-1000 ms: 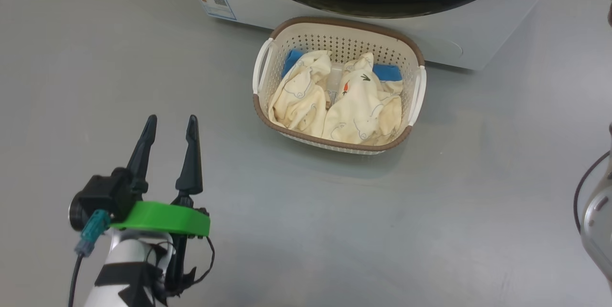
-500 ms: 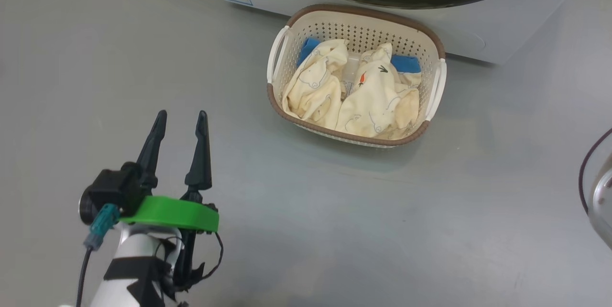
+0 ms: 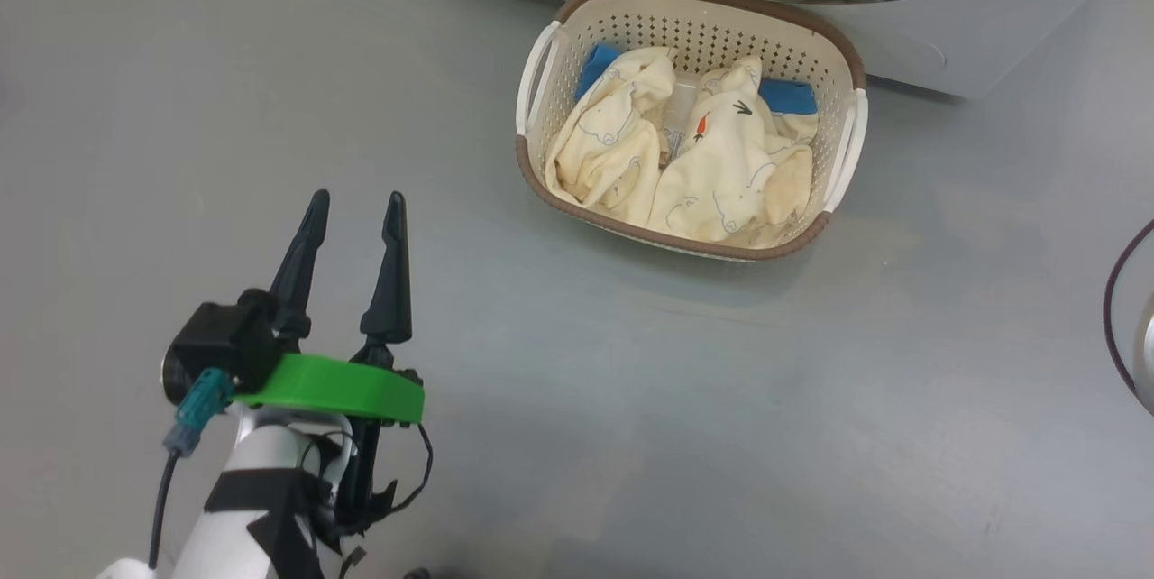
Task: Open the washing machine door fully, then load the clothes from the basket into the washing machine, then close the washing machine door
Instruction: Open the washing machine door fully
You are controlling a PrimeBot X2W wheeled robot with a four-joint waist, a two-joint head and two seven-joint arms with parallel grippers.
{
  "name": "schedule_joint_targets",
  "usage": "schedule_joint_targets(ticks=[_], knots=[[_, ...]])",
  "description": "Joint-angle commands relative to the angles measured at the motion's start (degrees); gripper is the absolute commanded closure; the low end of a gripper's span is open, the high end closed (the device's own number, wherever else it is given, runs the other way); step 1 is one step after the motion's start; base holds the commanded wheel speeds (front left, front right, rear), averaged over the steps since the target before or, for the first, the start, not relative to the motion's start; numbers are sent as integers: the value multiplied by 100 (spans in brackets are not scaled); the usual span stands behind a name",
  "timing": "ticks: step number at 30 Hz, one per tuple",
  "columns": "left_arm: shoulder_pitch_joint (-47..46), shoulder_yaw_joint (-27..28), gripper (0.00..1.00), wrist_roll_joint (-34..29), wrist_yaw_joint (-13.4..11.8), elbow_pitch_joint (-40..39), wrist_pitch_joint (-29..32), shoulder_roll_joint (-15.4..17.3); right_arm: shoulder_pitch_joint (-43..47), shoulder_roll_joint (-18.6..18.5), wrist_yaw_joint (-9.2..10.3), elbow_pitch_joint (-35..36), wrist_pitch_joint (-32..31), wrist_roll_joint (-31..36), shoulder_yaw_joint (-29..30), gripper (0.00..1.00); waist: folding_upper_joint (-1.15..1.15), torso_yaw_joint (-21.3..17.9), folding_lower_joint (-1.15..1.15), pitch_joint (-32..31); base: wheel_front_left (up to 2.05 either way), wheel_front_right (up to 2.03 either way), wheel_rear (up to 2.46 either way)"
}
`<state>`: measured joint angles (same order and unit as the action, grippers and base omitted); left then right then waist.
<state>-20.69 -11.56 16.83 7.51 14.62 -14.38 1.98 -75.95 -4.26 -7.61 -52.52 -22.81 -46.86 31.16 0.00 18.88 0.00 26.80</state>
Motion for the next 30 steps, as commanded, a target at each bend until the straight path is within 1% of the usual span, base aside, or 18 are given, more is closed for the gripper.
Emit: schedule_joint_targets(ticks=[1,5,16,18,30], knots=[[-83,172,0,38,-3,-164,-62,99,-355,137,12,111,-96,-20,-114,100,0,-3,0,-9,0,0,0],[-84,169,0,18,-3,-182,-62,95,-290,137,12,50,-213,-103,-155,100,0,-13,0,-51,0,0,0],[-51,163,0,-15,-3,-251,-62,91,-216,138,12,-263,-850,-60,-174,100,0,-32,0,-111,0,0,0],[-35,168,0,-25,-3,-259,-62,91,-193,138,12,-318,-1041,-83,-181,100,0,-40,0,-153,0,0,0],[28,214,0,-100,-2,-323,-62,90,209,138,12,-210,-1924,-381,-485,100,0,-137,0,-367,0,0,0]])
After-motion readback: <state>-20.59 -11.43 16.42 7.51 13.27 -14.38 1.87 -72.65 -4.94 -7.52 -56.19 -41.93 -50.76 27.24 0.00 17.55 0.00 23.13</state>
